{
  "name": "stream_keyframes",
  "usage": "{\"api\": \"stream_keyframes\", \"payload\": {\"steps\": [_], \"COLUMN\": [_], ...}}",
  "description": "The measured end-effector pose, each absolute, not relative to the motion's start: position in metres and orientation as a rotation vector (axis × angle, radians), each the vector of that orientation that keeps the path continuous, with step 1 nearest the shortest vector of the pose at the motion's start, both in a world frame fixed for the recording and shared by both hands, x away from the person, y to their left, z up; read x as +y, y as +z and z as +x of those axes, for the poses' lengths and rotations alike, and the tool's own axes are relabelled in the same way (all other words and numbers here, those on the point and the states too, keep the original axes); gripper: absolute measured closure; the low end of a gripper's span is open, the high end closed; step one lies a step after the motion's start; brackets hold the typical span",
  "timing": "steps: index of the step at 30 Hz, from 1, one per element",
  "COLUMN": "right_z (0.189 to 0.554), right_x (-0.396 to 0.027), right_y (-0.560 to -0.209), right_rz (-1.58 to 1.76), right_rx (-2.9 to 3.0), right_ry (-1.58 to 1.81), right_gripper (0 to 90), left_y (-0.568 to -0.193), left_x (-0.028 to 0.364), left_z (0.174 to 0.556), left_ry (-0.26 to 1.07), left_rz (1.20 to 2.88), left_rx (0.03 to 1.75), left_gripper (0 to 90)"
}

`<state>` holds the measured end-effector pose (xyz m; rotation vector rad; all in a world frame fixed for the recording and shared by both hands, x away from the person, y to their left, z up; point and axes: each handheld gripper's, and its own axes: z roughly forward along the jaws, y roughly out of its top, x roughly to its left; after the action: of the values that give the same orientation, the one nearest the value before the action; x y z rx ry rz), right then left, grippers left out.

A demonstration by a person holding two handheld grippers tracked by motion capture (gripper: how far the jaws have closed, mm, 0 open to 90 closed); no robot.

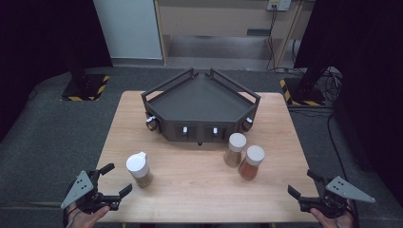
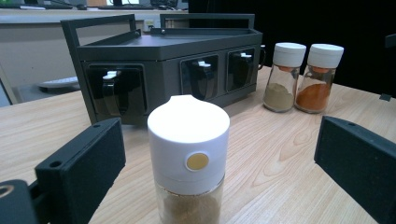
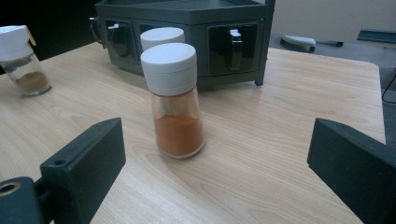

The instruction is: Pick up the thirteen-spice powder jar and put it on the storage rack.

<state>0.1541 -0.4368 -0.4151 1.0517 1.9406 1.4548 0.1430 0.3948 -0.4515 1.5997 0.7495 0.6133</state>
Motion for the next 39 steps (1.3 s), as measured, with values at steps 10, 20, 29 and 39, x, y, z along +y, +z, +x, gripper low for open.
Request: {"api": "stream_keyframes", "payload": {"steps": [10, 20, 29, 39], "right_z": [0.156, 0.156, 0.157, 0.158], "right_x": [-0.438, -0.437, -0.437, -0.437], "right_y": [-0.415, -0.414, -0.413, -0.412], "right_rz": [1.052, 1.032, 1.021, 1.009], "right_rx": [1.952, 1.972, 1.997, 2.015], "right_ry": [1.463, 1.465, 1.472, 1.469], "right_gripper": [4.9, 4.5, 4.4, 4.4], "left_y": [-0.454, -0.448, -0.444, -0.435], "left_x": [0.397, 0.395, 0.392, 0.392], "left_z": [0.144, 0.141, 0.138, 0.134], "left_ry": [0.595, 0.597, 0.61, 0.604], "left_rz": [1.591, 1.623, 1.634, 1.648], "left_rx": [0.765, 0.765, 0.783, 0.795], "left_gripper": [0.5, 0.5, 0.5, 0.5]}}
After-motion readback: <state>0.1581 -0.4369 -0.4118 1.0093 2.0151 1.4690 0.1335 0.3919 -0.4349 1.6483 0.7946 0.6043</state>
